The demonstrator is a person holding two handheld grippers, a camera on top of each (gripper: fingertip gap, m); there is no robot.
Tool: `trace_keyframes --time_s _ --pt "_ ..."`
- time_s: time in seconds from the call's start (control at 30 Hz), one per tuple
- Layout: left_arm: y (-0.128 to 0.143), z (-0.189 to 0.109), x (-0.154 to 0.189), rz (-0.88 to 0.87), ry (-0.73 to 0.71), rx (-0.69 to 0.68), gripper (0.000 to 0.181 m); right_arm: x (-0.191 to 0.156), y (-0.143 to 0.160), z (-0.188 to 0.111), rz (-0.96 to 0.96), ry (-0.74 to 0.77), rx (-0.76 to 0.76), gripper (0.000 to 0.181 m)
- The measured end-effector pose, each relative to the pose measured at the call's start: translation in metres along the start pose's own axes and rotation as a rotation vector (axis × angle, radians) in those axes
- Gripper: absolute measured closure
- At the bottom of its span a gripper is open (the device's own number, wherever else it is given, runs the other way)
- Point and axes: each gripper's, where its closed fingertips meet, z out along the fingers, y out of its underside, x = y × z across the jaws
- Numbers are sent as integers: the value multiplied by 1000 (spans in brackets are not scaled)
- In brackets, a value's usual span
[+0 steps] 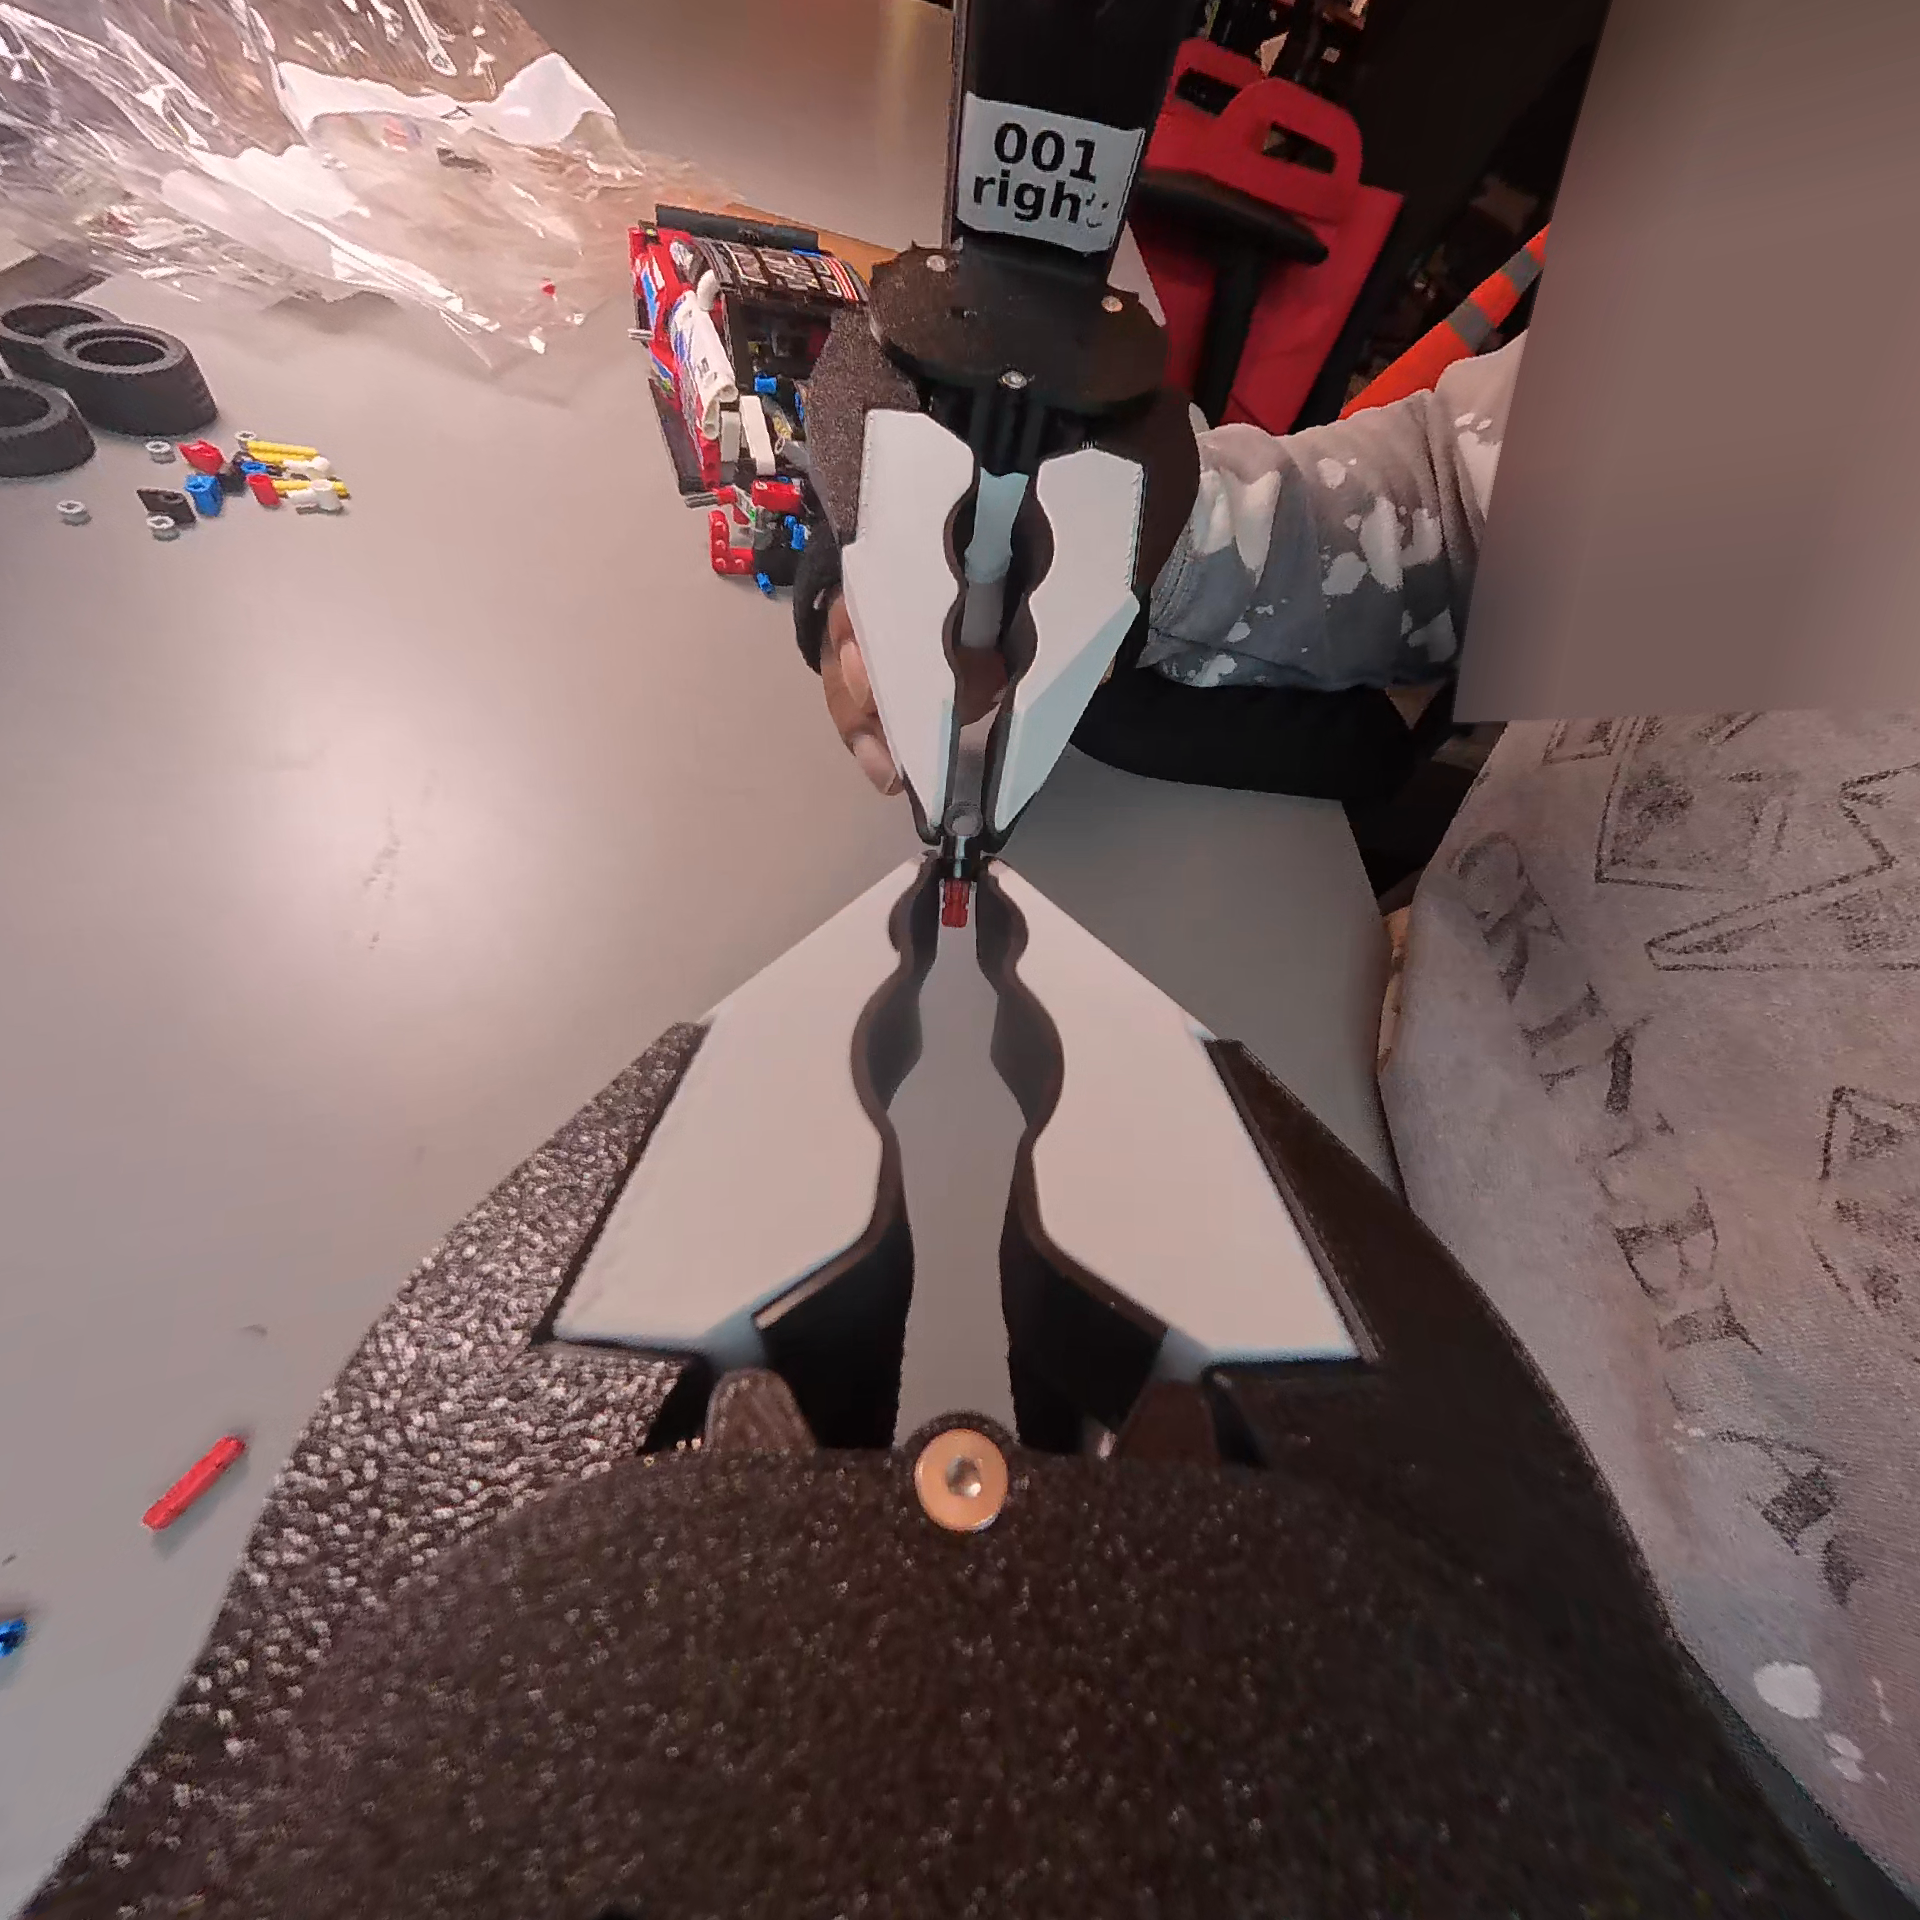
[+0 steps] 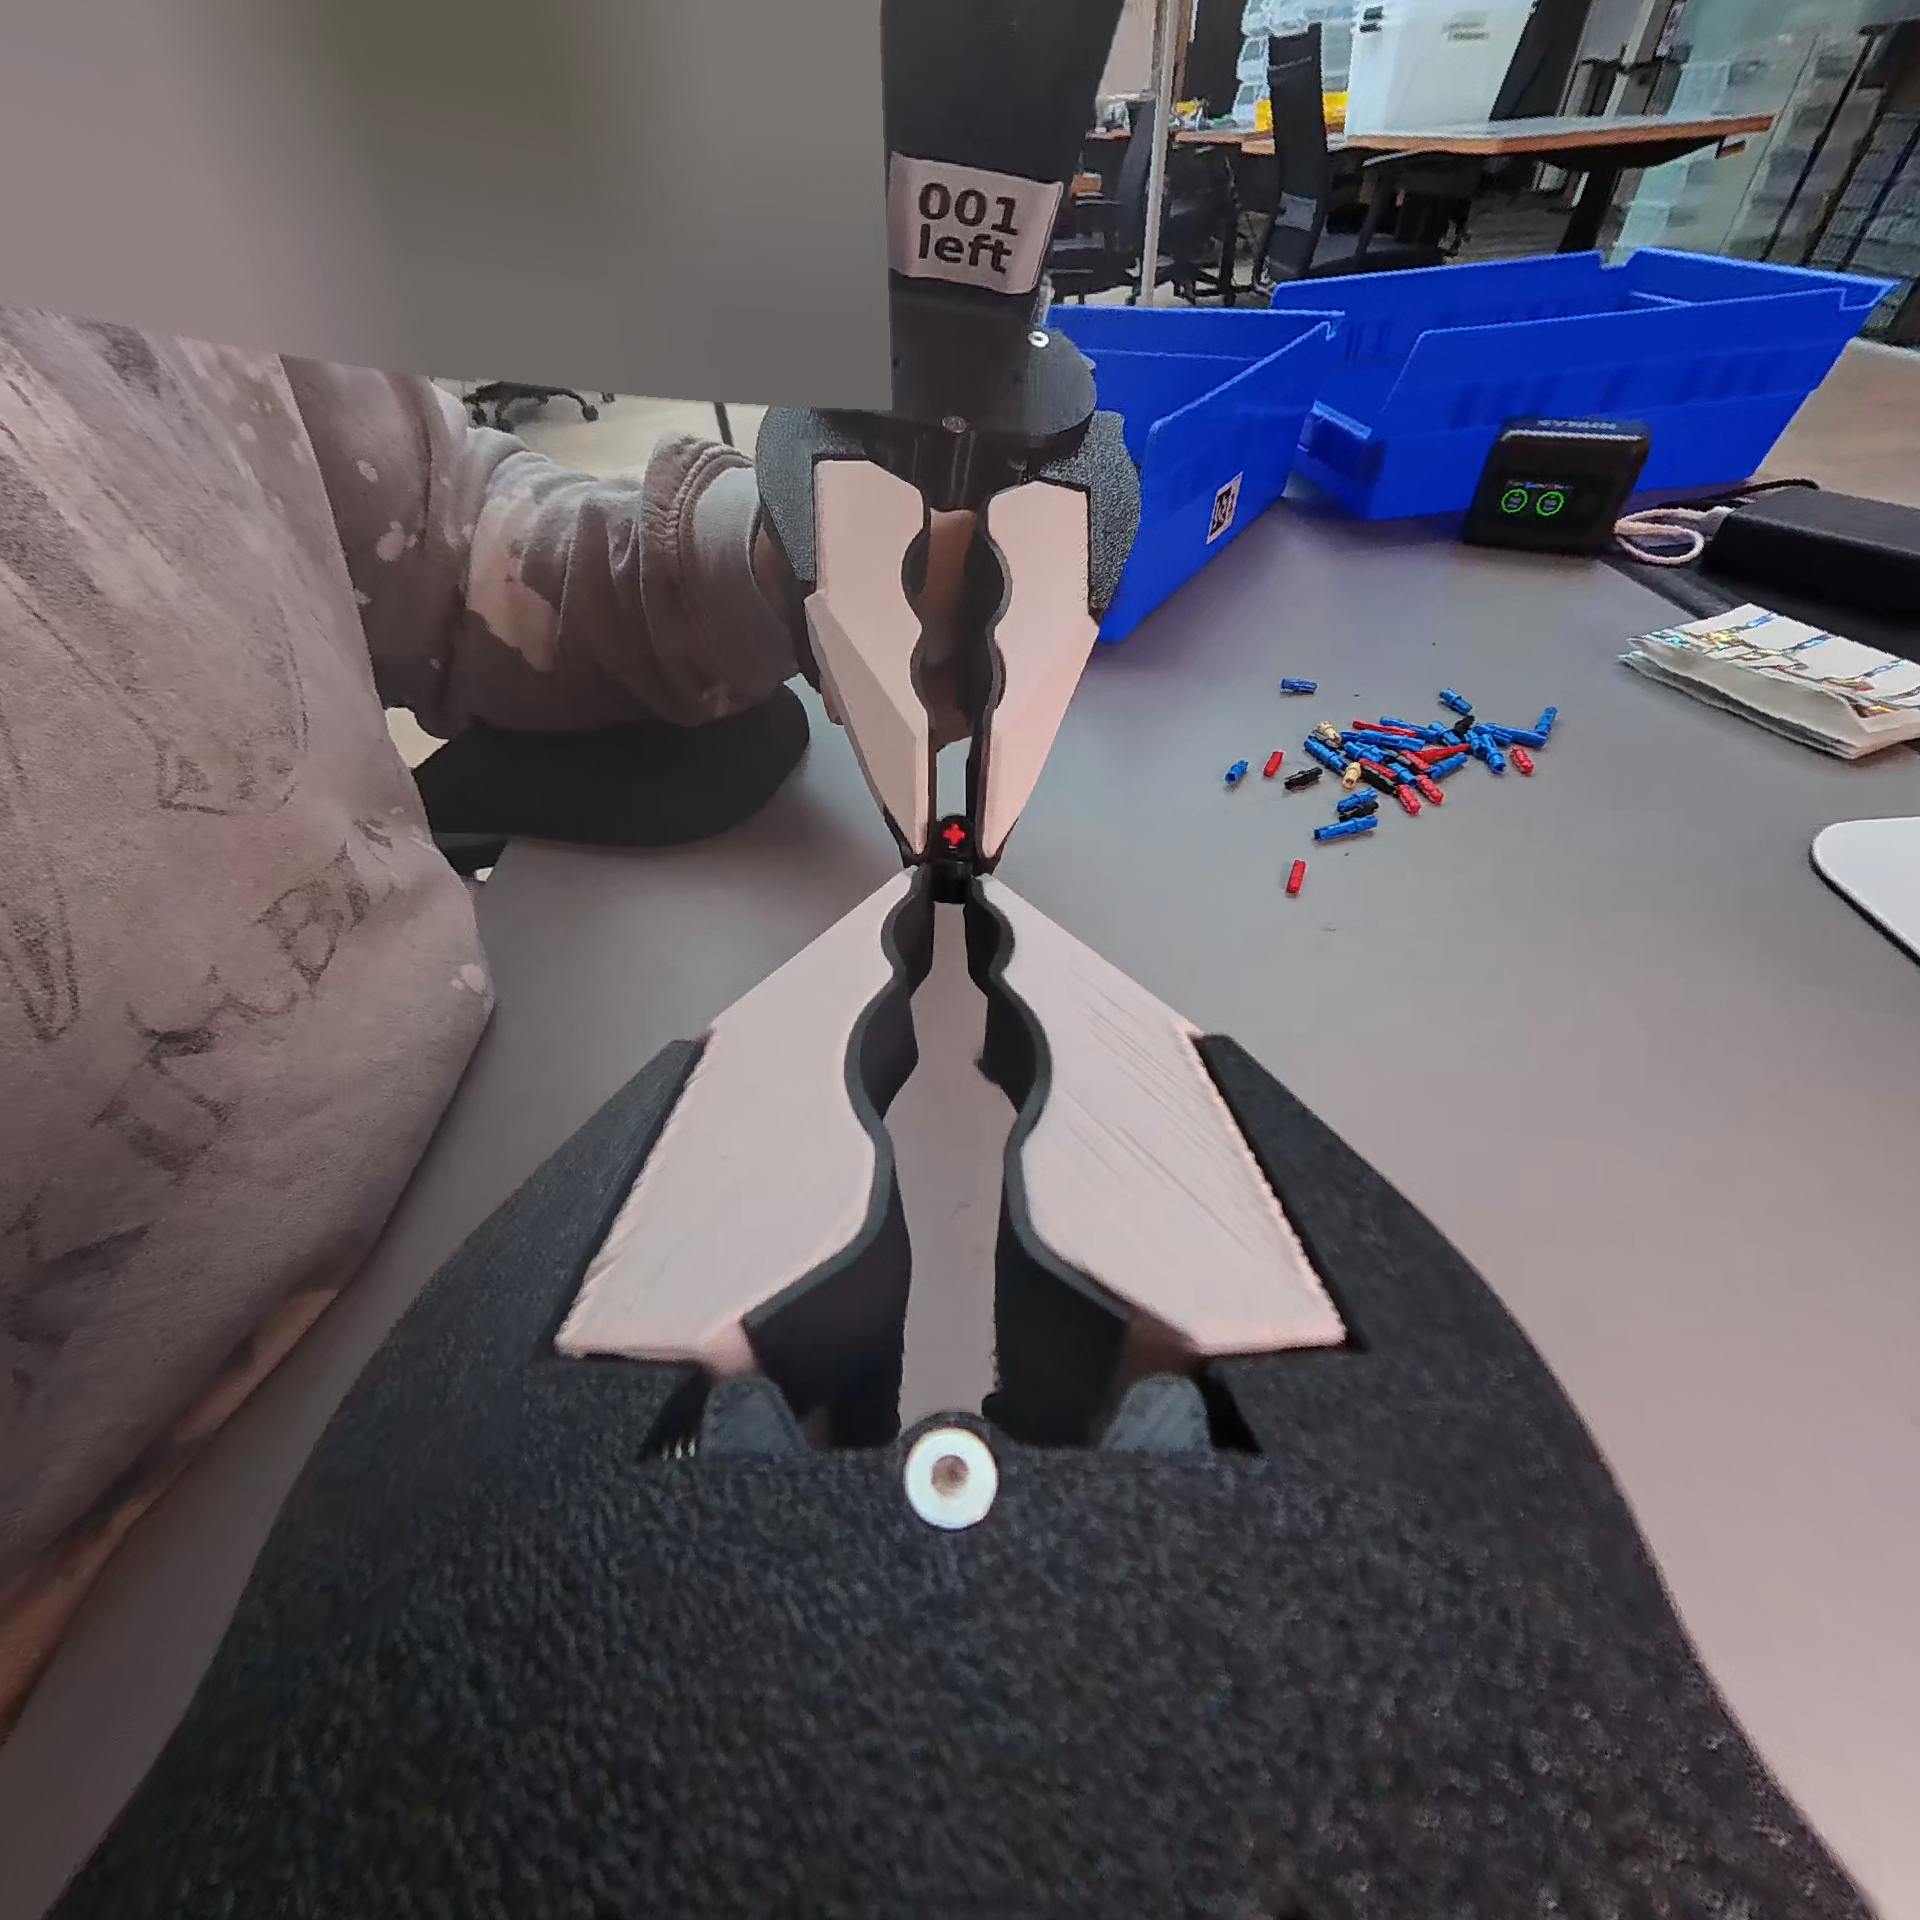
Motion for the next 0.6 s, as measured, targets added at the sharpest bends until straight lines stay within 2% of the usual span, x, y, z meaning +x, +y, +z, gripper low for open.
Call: trace_keyframes --time_s 0.17,0.2,0.23,0.27,0.3,0.37,0.43,0.5,0.6 --pt "3 0 -3 -9 -6 0 178 0 -4 -4 30 -18 28 179" --pt "23 -7 -23 28 -103 -97 175 1 -20 -15 59 -33 130 181" --pt "34 -15 -33 1 -127 -103 176 11 -45 -40 121 -17 266 181" --pt "27 -18 -31 -97 -96 -22 177 23 -48 -51 70 85 271 181" --pt "15 -17 -25 -85 -80 24 177 23 -33 -41 17 127 191 181" --pt "5 -7 -15 -8 -59 7 175 9 -5 -12 38 71 78 181" --pt "8 -4 -16 19 -68 -27 175 10 -5 -8 56 52 62 181" --pt "11 -2 -14 31 -67 -36 175 15 0 -5 36 63 7 162" --pt "12 1 -6 66 -55 -42 175 7 11 4 16 46 -55 159"
